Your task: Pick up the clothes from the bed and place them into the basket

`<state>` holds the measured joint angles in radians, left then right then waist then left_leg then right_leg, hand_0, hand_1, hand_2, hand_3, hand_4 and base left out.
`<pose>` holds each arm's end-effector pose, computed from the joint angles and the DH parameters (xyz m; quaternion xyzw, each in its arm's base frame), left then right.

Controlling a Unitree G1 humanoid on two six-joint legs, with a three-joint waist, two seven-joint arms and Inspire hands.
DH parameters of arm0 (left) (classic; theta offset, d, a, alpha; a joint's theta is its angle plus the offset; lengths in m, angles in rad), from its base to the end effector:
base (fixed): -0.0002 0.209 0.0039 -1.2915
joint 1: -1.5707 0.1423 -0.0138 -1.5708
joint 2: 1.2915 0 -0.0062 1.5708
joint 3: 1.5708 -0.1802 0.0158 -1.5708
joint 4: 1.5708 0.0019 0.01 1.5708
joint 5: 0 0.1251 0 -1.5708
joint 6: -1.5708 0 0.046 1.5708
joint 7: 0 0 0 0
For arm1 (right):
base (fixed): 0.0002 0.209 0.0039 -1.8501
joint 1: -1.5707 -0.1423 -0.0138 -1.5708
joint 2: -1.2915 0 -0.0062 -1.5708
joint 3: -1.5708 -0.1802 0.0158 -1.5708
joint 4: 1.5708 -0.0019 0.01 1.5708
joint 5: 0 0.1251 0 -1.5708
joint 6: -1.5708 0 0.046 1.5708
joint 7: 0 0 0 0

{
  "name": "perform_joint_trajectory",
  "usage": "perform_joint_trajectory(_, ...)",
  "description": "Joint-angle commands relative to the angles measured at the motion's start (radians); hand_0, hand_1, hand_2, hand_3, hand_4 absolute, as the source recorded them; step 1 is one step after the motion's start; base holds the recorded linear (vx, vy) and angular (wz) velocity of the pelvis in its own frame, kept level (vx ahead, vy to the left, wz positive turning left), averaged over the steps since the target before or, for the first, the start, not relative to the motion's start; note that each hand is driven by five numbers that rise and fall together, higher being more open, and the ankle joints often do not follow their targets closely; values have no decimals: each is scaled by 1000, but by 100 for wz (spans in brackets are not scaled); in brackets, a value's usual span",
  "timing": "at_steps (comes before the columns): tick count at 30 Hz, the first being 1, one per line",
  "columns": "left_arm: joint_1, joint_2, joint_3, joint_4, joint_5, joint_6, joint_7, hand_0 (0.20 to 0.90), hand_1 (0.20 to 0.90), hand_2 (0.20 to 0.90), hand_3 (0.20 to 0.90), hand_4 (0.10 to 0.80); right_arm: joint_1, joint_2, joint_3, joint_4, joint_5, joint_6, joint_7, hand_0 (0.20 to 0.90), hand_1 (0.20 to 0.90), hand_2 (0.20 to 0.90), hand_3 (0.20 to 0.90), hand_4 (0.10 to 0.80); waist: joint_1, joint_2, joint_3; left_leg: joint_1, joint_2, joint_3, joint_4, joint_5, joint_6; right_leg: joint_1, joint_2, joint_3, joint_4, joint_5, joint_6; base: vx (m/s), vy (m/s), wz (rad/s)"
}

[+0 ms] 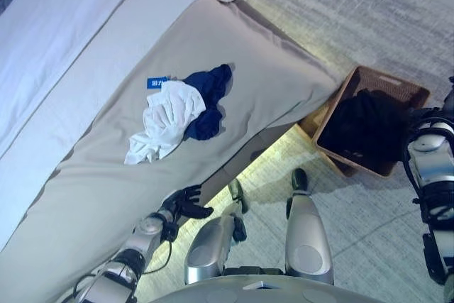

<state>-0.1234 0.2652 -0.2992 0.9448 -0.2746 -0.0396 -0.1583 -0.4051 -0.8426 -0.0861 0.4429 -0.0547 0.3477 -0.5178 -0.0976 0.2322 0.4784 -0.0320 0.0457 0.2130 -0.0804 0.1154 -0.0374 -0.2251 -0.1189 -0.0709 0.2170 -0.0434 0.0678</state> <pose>0.1498 0.1982 -0.0687 0.0400 0.4013 -0.0929 0.9104 0.2399 -0.3389 0.1457 -0.3856 0.0491 -0.4391 0.8100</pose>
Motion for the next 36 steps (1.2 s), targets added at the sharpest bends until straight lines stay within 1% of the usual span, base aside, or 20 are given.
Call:
perform_joint_trajectory(1,78,75,56,55,37,17,22,900,900,900,900,800,2,-68,-36,-193,-119,-88,-24,900,900,900,900,800,21,-162,-183,-1,-47,-27,91,-156,17,112,20,-94,-75,-28,-21,174,86,0)
perform_joint_trajectory(4,100,69,93,67,56,34,24,900,900,900,900,800,21,-54,-23,-305,-173,-144,74,900,900,900,900,800,43,-194,-232,27,-48,-42,73,-159,23,153,21,-103,-94,-25,-10,152,115,7)
perform_joint_trajectory(5,110,64,104,78,65,37,26,900,900,900,900,800,19,-49,3,-330,-191,-173,149,900,900,900,900,800,58,-209,-257,40,-50,-54,67,-161,27,174,21,-108,-103,-26,-6,167,158,18)
perform_joint_trajectory(8,119,58,116,101,81,48,21,900,900,900,900,800,-5,-48,74,-341,-192,-213,282,900,900,900,900,800,98,-236,-300,53,-56,-77,71,-170,36,208,18,-131,-114,-28,-1,129,128,29)
perform_joint_trajectory(9,118,58,117,101,81,48,21,900,900,900,900,800,-6,-48,74,-341,-192,-213,283,900,900,900,900,800,97,-236,-302,49,-55,-77,71,-167,36,205,19,-131,-117,-24,-1,113,160,40)
perform_joint_trajectory(10,126,55,112,126,83,42,21,900,900,900,900,800,-43,-40,138,-314,-213,-247,352,900,900,900,900,800,128,-252,-318,54,-61,-94,77,-173,42,226,14,-152,-123,-25,-1,119,170,38)
perform_joint_trajectory(11,129,56,105,141,100,38,18,900,900,900,900,800,-78,-28,197,-278,-235,-251,391,900,900,900,900,800,160,-264,-320,55,-67,-109,89,-181,45,242,7,-170,-120,-31,0,152,221,44)
perform_joint_trajectory(15,113,72,86,176,111,48,20,900,900,900,900,800,-186,30,359,-159,-328,-254,478,900,900,900,900,800,240,-290,-294,22,-83,-165,138,-192,64,256,-12,-221,-99,-34,4,20,132,52)
perform_joint_trajectory(17,71,105,57,174,110,37,19,900,900,900,900,800,-285,76,454,-57,-350,-225,413,900,900,900,900,800,288,-307,-244,-34,-87,-206,169,-183,71,240,-19,-254,-79,-29,6,-187,-21,77)
perform_joint_trajectory(18,30,124,35,162,97,32,17,900,900,900,900,800,-378,102,512,14,-378,-202,375,900,900,900,900,800,325,-312,-199,-75,-92,-235,179,-174,76,224,-21,-273,-65,-29,6,-295,-27,102)
perform_joint_trajectory(20,-19,143,6,136,49,29,25,900,900,900,900,800,-501,127,570,93,-412,-175,318,900,900,900,900,800,374,-310,-149,-135,-100,-273,181,-152,76,196,-24,-302,-59,-20,2,-269,3,93)
perform_joint_trajectory(22,-52,155,1,112,4,38,33,900,900,900,900,800,-607,148,623,163,-449,-153,262,900,900,900,900,800,419,-304,-114,-190,-107,-303,181,-132,72,176,-30,-336,-59,-17,-2,-127,16,70)
perform_joint_trajectory(23,-54,157,1,110,-6,38,37,900,900,900,900,800,-623,154,631,174,-452,-146,254,900,900,900,900,800,427,-306,-110,-185,-105,-309,179,-150,65,180,-29,-330,-54,-36,3,-41,11,59)
perform_joint_trajectory(25,-69,169,6,99,-24,52,42,900,900,900,900,800,-723,186,681,258,-471,-114,239,900,900,900,900,800,481,-303,-80,-234,-110,-335,179,-132,57,163,-39,-373,-48,-37,0,-46,5,46)
perform_joint_trajectory(26,-72,171,10,98,-28,58,47,900,900,900,900,800,-743,191,696,276,-466,-106,243,900,900,900,900,800,490,-303,-75,-246,-112,-342,181,-130,56,160,-41,-383,-45,-39,-1,-30,23,35)
perform_joint_trajectory(29,-65,186,30,98,-37,49,46,900,900,900,900,800,-814,230,759,390,-440,-56,308,900,900,900,900,800,557,-302,-44,-297,-114,-376,186,-108,50,140,-54,-444,-12,-51,-6,7,36,53)
perform_joint_trajectory(31,-62,187,31,95,-44,31,44,900,900,900,900,800,-821,248,764,437,-451,-42,329,900,900,900,900,800,574,-299,-31,-312,-114,-386,186,-99,49,130,-60,-462,8,-58,-8,14,20,51)
perform_joint_trajectory(33,-58,184,41,82,-62,-1,34,900,900,900,900,800,-828,285,774,539,-445,-12,401,900,900,900,900,800,610,-289,-8,-336,-115,-407,181,-84,47,116,-71,-495,45,-75,-9,26,8,51)
perform_joint_trajectory(34,-58,184,41,80,-64,-6,33,900,900,900,900,800,-829,290,775,554,-447,-8,411,900,900,900,900,800,614,-288,-5,-340,-114,-410,179,-81,47,114,-73,-500,50,-77,-9,13,-10,49)
perform_joint_trajectory(36,-54,182,41,69,-61,-27,20,900,900,900,900,800,-833,305,779,622,-460,11,483,900,900,900,900,800,634,-280,9,-352,-113,-422,171,-70,44,107,-81,-520,69,-87,-8,11,-7,39)
